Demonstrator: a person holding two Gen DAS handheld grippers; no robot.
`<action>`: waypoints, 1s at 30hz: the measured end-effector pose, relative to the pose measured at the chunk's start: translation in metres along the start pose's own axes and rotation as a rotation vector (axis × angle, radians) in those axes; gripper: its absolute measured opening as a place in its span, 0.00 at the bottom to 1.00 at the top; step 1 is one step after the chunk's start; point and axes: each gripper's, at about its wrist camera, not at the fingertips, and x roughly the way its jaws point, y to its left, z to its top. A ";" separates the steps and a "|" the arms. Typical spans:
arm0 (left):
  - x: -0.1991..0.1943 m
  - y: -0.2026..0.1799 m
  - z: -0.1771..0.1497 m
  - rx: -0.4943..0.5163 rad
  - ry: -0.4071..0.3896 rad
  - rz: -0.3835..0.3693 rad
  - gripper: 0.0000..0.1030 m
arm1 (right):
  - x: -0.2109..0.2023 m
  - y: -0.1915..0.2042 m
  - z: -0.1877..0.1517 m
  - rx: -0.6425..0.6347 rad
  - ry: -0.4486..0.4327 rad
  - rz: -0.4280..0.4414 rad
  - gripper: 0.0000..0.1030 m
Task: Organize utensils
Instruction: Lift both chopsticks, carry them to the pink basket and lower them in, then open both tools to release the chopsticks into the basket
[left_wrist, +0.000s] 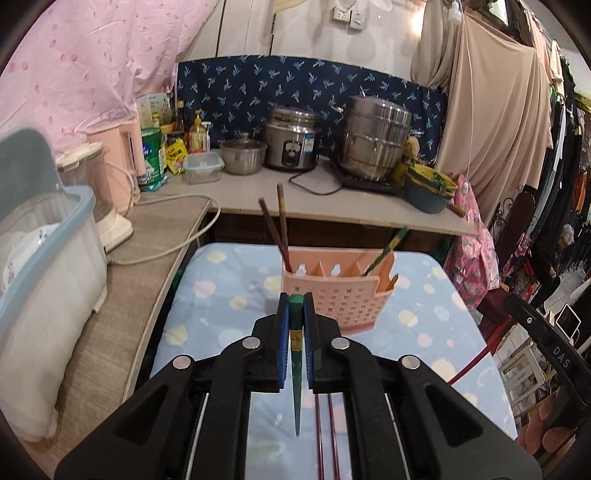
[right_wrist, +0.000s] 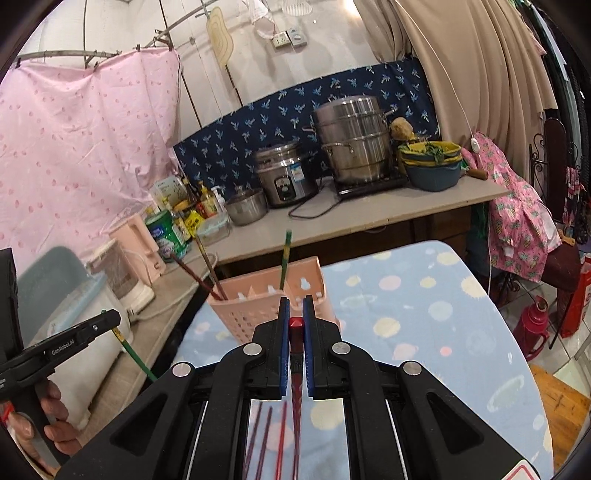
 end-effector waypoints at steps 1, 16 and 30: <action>-0.001 -0.001 0.009 -0.002 -0.014 -0.004 0.07 | 0.001 0.001 0.006 0.004 -0.009 0.010 0.06; 0.005 -0.010 0.127 -0.023 -0.210 -0.005 0.07 | 0.039 0.041 0.126 0.002 -0.182 0.080 0.06; 0.084 -0.004 0.128 -0.021 -0.140 0.017 0.07 | 0.132 0.043 0.127 -0.031 -0.086 0.030 0.06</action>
